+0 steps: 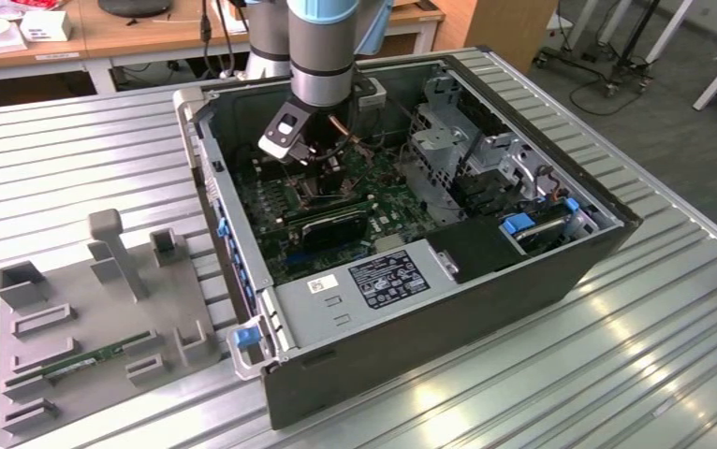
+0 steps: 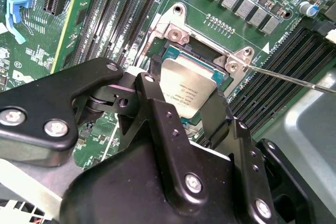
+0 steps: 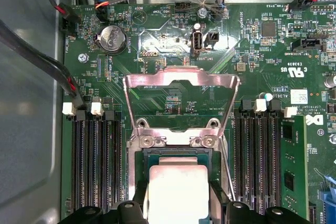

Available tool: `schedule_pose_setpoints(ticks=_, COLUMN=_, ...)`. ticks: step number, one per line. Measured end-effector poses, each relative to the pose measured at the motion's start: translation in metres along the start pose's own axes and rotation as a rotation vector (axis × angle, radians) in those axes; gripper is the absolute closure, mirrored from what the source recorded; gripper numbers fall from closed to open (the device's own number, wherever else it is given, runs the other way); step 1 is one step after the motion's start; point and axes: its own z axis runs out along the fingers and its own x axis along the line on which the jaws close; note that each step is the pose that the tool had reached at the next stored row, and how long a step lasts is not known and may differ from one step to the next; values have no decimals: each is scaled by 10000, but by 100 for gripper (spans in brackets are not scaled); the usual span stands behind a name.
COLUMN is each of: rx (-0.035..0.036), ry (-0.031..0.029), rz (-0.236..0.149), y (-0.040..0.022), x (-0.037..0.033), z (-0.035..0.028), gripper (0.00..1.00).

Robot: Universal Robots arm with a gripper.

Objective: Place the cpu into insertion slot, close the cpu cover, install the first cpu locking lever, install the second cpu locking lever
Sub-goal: 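Place the cpu into insertion slot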

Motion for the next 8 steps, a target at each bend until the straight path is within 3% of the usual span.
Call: schedule_pose_setpoints(ticks=8, rx=1, ry=-1, rz=0, y=3, x=0, z=2, gripper=46)
